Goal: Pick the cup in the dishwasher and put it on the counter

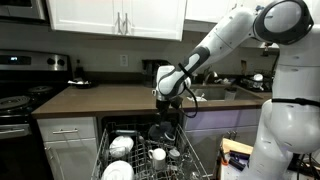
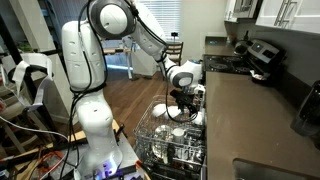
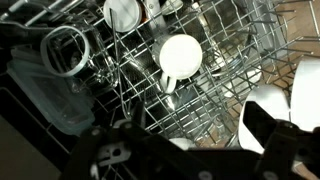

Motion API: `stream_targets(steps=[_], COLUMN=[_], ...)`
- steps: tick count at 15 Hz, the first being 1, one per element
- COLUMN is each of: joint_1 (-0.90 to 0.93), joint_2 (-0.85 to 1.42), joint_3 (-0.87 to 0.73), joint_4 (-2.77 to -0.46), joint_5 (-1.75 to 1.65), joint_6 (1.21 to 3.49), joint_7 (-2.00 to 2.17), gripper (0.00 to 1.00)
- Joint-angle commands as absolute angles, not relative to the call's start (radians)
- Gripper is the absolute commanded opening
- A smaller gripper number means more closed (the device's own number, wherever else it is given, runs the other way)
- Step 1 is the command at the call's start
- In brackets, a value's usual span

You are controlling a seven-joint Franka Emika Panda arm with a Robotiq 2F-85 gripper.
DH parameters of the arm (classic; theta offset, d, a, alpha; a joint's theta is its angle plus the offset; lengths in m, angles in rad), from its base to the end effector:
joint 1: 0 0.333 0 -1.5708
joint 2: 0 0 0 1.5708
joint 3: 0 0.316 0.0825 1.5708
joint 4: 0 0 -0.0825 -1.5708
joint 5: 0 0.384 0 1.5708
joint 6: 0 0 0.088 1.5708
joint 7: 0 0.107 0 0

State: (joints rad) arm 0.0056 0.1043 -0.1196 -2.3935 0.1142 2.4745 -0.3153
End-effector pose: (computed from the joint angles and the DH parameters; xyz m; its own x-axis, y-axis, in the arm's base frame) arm 0.4936 -0.0573 0.2724 0.9938 0.1112 -0.0059 0.1107 -0.9920 -0.0610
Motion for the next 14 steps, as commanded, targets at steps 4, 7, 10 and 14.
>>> stream_targets(steps=[4,7,10,14], joint_1=[-0.042,-0.051,-0.054,-0.05], joint_2=[0.256,0.311,0.354,0.404], joint_3=[-0.072,-0.056,-0.042,-0.023], joint_4=[-2.326,-2.318,-2.309,-2.291], joint_5=[0.114,0.105,0.106,0.102], joint_6=[2.441,2.466,2.518,2.567], joint_7=[-0.284,-0.285,-0.283,-0.259], gripper=[1.0,1.0,1.0,1.0])
